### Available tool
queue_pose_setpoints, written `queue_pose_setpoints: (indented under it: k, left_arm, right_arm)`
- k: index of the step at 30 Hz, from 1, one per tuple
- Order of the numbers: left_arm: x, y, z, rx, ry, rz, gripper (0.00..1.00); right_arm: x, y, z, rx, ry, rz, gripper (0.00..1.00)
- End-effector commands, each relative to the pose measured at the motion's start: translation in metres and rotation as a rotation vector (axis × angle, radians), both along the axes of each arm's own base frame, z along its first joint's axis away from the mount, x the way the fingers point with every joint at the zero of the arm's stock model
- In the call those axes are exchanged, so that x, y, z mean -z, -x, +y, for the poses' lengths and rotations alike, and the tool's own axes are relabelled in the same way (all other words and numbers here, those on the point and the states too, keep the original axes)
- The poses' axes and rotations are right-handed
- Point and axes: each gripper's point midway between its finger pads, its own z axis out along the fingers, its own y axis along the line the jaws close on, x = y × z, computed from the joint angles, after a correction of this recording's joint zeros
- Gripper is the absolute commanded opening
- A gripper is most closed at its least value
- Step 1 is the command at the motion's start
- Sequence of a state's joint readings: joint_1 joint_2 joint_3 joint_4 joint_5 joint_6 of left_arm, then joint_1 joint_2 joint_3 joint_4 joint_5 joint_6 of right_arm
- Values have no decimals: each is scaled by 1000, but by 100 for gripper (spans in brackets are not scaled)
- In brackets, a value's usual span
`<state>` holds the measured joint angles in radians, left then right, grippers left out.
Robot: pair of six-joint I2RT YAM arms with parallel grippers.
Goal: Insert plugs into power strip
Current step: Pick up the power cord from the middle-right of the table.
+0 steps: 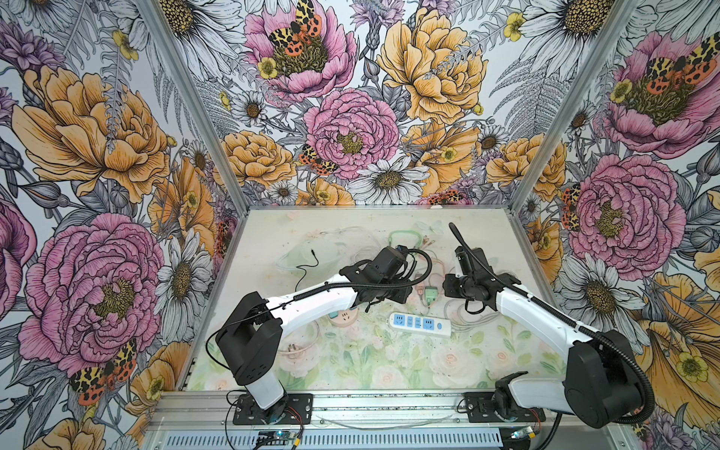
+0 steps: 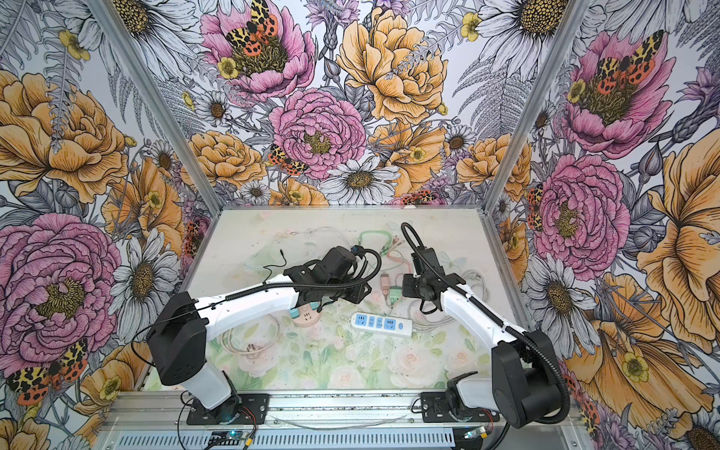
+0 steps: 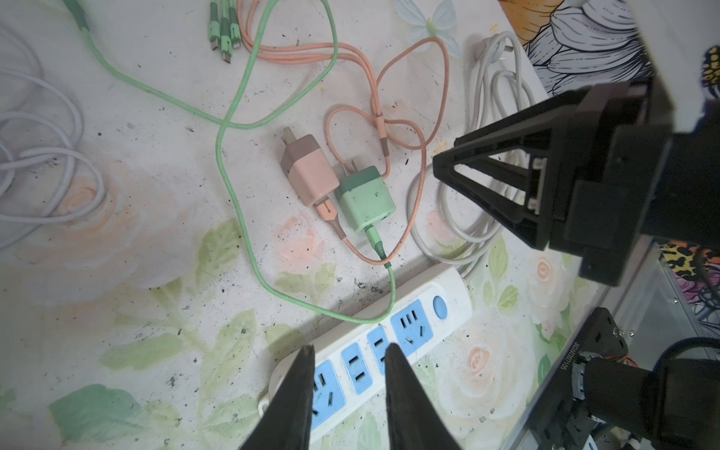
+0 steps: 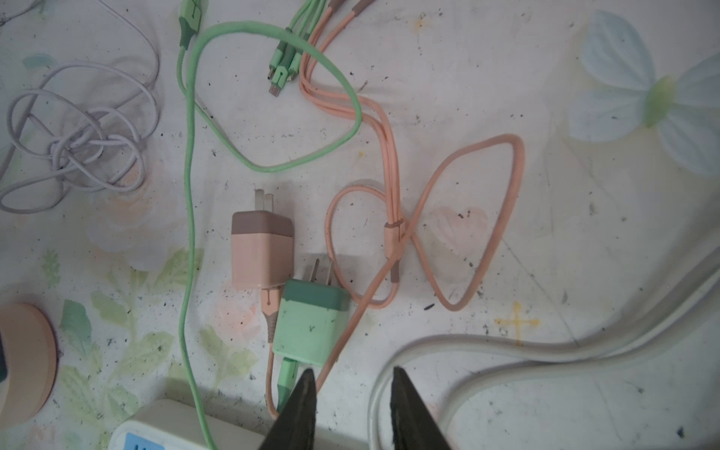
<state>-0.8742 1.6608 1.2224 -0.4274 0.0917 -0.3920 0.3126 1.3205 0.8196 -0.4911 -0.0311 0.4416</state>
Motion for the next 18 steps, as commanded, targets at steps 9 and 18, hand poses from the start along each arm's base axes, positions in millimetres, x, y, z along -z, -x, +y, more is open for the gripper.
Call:
queue_pose_setpoints:
  k: [9, 18]
  left_arm:
    - [12, -4, 7, -29, 31, 34, 34]
    - [20, 7, 0, 18, 32, 58, 35]
  right_arm:
    - [19, -7, 7, 58, -32, 39, 36]
    - [22, -20, 10, 91, -39, 34, 1]
